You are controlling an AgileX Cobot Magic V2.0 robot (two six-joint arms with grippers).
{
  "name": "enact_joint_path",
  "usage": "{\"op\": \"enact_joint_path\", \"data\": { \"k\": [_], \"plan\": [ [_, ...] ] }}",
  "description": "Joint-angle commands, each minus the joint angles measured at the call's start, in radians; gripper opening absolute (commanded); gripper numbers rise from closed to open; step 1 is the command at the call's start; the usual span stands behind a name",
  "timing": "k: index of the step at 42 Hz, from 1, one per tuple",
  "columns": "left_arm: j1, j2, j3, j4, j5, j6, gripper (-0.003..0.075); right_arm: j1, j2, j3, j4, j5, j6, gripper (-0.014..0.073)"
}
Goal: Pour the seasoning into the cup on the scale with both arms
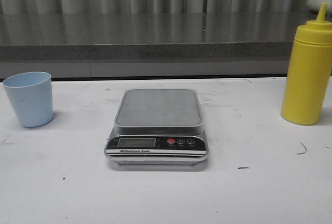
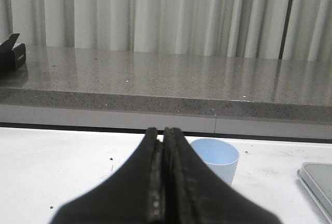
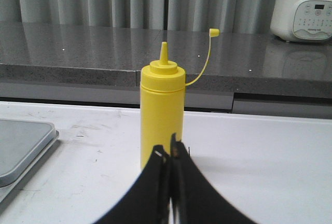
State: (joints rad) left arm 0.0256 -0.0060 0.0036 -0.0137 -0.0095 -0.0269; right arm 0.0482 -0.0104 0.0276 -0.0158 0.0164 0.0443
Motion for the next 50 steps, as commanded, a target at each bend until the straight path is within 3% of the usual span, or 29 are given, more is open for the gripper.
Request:
{"op": "enact_joint_path", "data": {
  "k": [1,24,33,50],
  "plan": [
    [-0.008,-0.016,0.026,-0.010,-0.084,-0.005,-0.0020,-0.008,-0.016,-0.006,0.000,-0.075,-0.004,-0.0066],
    [-0.008,-0.016,0.026,-0.010,-0.087,-0.005,-0.0020,-0.008,-0.016,-0.006,0.000,-0.085,-0.004,-0.0066],
    [-0.008,-0.016,-0.037,-0.016,-0.219,-0.009,-0.0020,-0.008,-0.016,-0.047,0.000,-0.113,-0.004,-0.0066],
    [-0.008,0.144,-0.568,-0.011,0.224,-0.009,-0.0020,-0.008,0.140,-0.508,-0.049,0.193,-0.006,-0.0066]
  ]
}}
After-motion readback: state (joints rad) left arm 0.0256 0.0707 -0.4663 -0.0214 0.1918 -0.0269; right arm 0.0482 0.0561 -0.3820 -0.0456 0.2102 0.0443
